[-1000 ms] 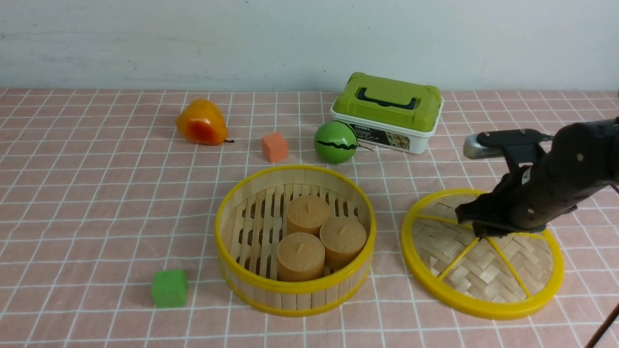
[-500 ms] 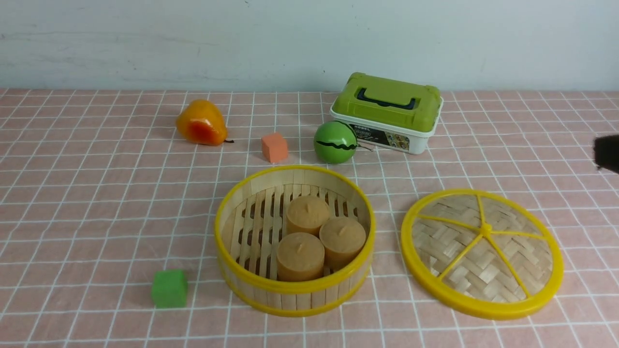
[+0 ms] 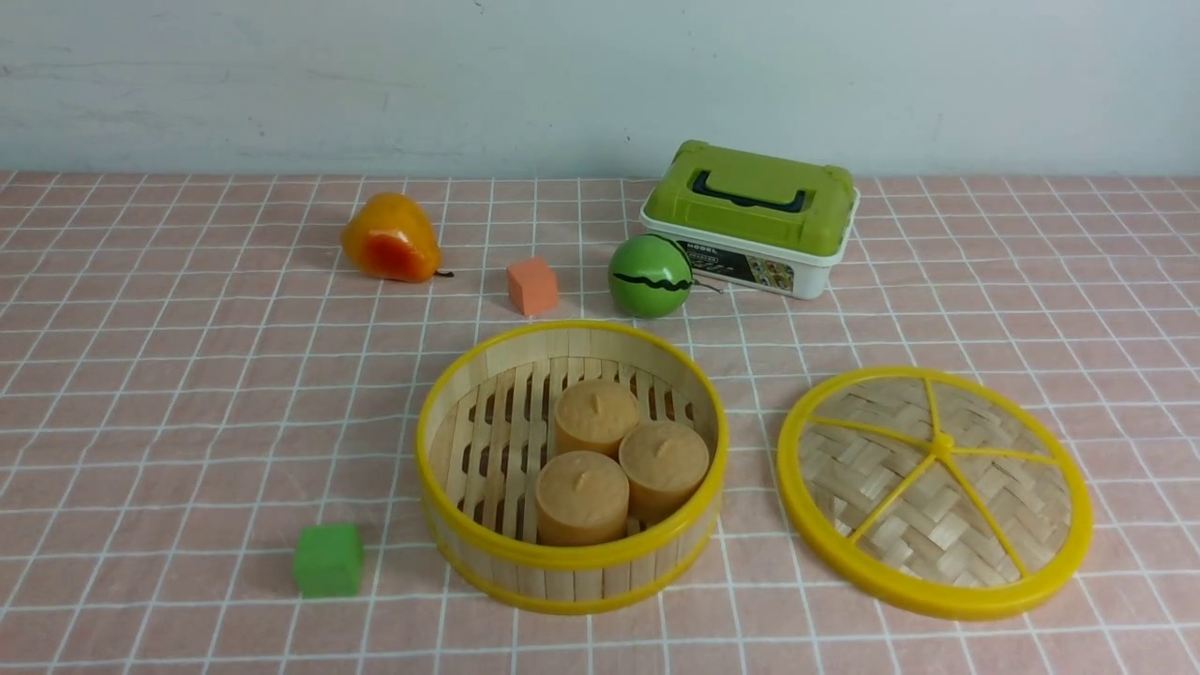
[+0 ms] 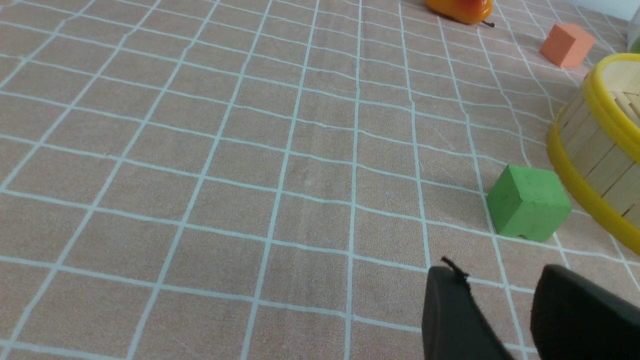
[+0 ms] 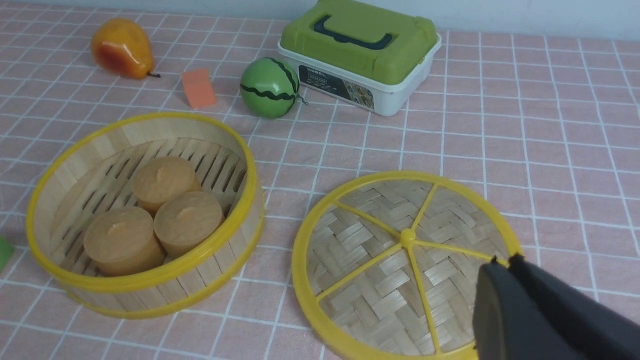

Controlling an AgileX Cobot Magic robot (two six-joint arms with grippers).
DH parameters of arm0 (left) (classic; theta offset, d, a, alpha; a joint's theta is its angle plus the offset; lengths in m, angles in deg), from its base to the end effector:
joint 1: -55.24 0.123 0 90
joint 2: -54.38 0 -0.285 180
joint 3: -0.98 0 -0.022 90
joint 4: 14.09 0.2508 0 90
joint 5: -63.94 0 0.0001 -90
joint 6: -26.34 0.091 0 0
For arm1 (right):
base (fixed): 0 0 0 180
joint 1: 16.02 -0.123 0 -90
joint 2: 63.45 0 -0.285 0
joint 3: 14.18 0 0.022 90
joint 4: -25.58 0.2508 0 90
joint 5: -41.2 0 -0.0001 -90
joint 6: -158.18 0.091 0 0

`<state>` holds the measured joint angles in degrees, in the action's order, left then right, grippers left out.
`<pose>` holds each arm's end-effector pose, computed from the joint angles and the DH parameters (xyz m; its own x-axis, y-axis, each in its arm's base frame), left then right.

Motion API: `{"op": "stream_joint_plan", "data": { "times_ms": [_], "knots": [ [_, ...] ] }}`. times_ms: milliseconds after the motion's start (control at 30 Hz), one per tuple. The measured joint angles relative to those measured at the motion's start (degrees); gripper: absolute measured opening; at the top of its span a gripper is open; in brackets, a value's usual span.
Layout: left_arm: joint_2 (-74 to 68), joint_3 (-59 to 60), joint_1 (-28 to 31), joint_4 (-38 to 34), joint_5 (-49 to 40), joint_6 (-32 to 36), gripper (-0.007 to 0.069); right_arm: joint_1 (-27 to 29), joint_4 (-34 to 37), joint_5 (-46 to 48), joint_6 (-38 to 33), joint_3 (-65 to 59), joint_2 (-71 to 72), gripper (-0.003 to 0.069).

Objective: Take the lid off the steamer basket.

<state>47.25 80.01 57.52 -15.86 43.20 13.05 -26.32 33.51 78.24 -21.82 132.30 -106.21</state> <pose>0.0530 0.0011 0.1706 -0.2729 -0.2690 -0.9237 -0.1032 0.9628 -0.2498 0.1094 0.0276 0.3617 -0.4110 0.0372 -0.9109 -0.2093 0.9686 0.1340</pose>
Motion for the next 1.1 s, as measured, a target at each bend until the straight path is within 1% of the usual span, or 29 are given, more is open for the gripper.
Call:
{"op": "stream_joint_plan", "data": {
  "times_ms": [200, 233, 333, 400, 533, 600, 667, 833, 933, 967, 1000, 1100],
  "knots": [
    [0.0, 0.0, 0.0, 0.0, 0.0, 0.0, 0.0239, 0.0, -1.08, 0.13, 0.0, -0.24, 0.0, -0.0018],
    [0.0, 0.0, 0.0, 0.0, 0.0, 0.0, 0.0239, 0.0, -2.15, -0.19, 0.0, -0.29, 0.04, -0.0016],
    [0.0, 0.0, 0.0, 0.0, 0.0, 0.0, 0.0239, 0.0, -3.45, -2.68, 0.0, -0.29, 0.04, -0.0013],
    [0.0, 0.0, 0.0, 0.0, 0.0, 0.0, 0.0239, 0.0, -3.63, -6.73, 0.0, -0.29, 0.04, -0.0012],
    [0.0, 0.0, 0.0, 0.0, 0.0, 0.0, 0.0239, 0.0, -0.47, -12.73, 0.0, -0.29, 0.04, -0.0008],
    [0.0, 0.0, 0.0, 0.0, 0.0, 0.0, 0.0239, 0.0, 3.66, -15.3, 0.0, -0.89, 0.04, -0.0007],
    [0.0, 0.0, 0.0, 0.0, 0.0, 0.0, 0.0239, 0.0, 4.33, -16.46, 0.0, -2.66, 1.3, -0.0007],
    [0.0, 0.0, 0.0, 0.0, 0.0, 0.0, 0.0239, 0.0, -3.8, -16.46, 0.0, -8.44, 6.95, -0.0006],
    [0.0, 0.0, 0.0, 0.0, 0.0, 0.0, 0.0239, 0.36, -11.43, -16.59, 0.0, -15.57, 14.45, -0.0004],
    [0.0, 0.0, 0.0, 0.0, 0.0, 0.0, 0.0239, 0.44, -12.08, -16.59, 0.0, -16.06, 14.92, -0.0004],
    [0.0, 0.0, 0.0, 0.0, 0.0, 0.0, 0.0239, 1.47, -13.8, -16.59, 0.0, -20.08, 19.05, -0.0004],
    [0.0, 0.0, 0.0, 0.0, 0.0, 0.0, 0.0239, 3.41, -14.43, -16.52, 0.0, -26.23, 24.32, -0.0004]
  ]
}}
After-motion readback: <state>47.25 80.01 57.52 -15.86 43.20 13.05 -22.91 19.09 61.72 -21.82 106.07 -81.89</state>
